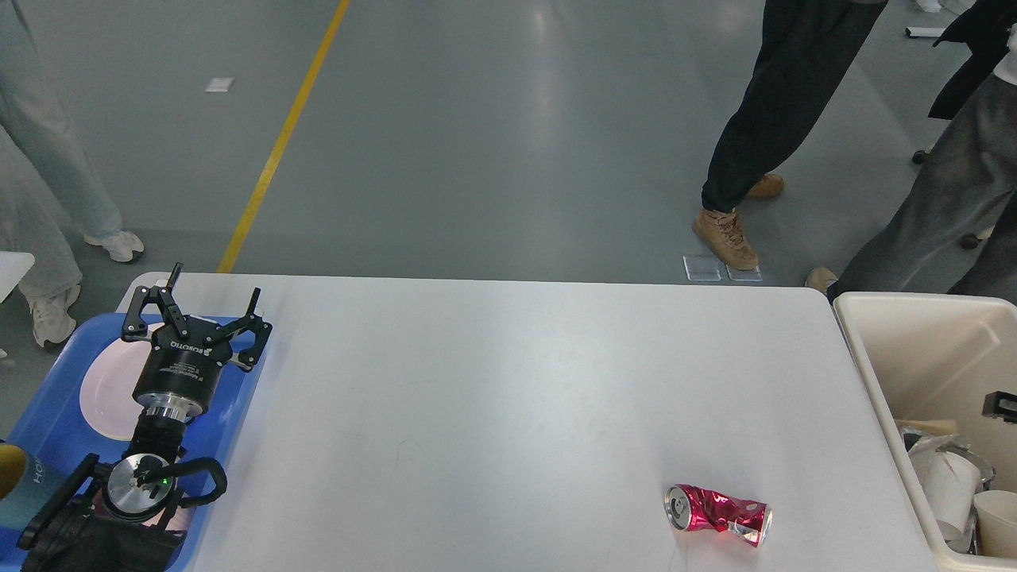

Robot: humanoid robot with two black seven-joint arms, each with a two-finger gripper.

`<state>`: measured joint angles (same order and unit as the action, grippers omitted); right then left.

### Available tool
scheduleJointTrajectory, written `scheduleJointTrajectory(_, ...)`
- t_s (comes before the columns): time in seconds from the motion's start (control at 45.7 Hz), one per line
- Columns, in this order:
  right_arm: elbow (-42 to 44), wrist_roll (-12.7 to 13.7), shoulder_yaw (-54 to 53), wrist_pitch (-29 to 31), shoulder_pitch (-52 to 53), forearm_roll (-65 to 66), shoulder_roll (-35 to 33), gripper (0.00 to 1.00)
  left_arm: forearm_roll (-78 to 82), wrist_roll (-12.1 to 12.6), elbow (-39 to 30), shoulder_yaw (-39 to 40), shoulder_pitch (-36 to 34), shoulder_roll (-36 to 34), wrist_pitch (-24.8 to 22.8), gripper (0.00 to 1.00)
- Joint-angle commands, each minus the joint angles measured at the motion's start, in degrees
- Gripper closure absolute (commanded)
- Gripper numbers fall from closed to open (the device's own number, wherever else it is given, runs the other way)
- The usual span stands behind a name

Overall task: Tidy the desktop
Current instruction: 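Lower the cup into the bin and open the right gripper, then move the right gripper over the crushed red can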

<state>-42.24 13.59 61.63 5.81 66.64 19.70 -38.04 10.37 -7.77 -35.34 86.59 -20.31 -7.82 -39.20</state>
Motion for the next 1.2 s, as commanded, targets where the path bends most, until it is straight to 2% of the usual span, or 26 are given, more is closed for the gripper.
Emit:
scheduleJointTrajectory(0.0,-12.2,1.4,13.4,9.3,18.4,0.3,0.7,0.00,0.0,0.0,0.0,0.0,0.0,0.0,0.0,0.04)
scheduleJointTrajectory(0.153,-23.8,1.6,19.6,19.9,38.0,0.2,3.5,0.00,0.0,0.0,0.0,0.0,0.0,0.0,0.0,0.04)
scheduleJointTrajectory(0.241,-27.0,1.6,21.9,27.7,47.0,-0.1,8.5,0.00,0.0,-0.1,0.0,0.0,0.0,0.0,0.0,0.04)
scheduleJointTrajectory(0.372,-32.0,1.5,21.2,39.3,58.1,-0.6,11.8,0.00,0.0,-0.1,0.0,0.0,0.0,0.0,0.0,0.04)
scheduleJointTrajectory(0.438,-37.4,1.4,20.3,41.7,65.7,-0.8,13.8,0.00,0.0,-0.1,0.0,0.1,0.0,0.0,0.1,0.04)
scheduleJointTrajectory(0.547,-46.2,0.7,18.7,41.4,75.2,-1.6,15.9,0.00,0.0,-0.1,0.0,0.0,0.0,0.0,0.2,0.04)
scheduleJointTrajectory(0.613,-51.0,-1.0,18.0,40.2,78.0,-3.5,16.9,0.00,0.0,-0.1,0.0,0.1,0.0,0.0,0.2,0.04)
scheduleJointTrajectory(0.656,-53.5,-4.4,17.8,39.5,79.0,-4.0,17.4,0.02,0.0,-0.1,0.0,0.0,0.0,0.0,0.2,0.04)
scheduleJointTrajectory(0.722,-54.8,-13.6,17.9,38.0,79.3,-3.8,18.1,0.02,0.0,-0.1,0.0,0.1,0.0,0.0,0.2,0.04)
scheduleJointTrajectory(0.766,-54.9,-18.0,18.3,36.5,79.3,-3.2,18.4,0.02,0.0,-0.1,0.0,0.1,0.0,0.0,0.2,0.04)
scheduleJointTrajectory(0.788,-55.0,-18.4,18.5,36.1,79.2,-2.6,18.6,0.02,0.0,-0.1,0.1,0.0,0.0,0.0,0.2,0.04)
scheduleJointTrajectory(0.941,-55.0,-16.6,18.6,36.1,79.1,0.9,18.4,0.02,0.0,-0.1,0.0,0.1,0.0,0.0,0.1,0.04)
scheduleJointTrajectory(1.182,-54.7,-16.2,18.8,36.3,77.1,2.7,18.0,0.00,0.0,0.0,0.0,0.0,0.0,0.0,0.0,0.04)
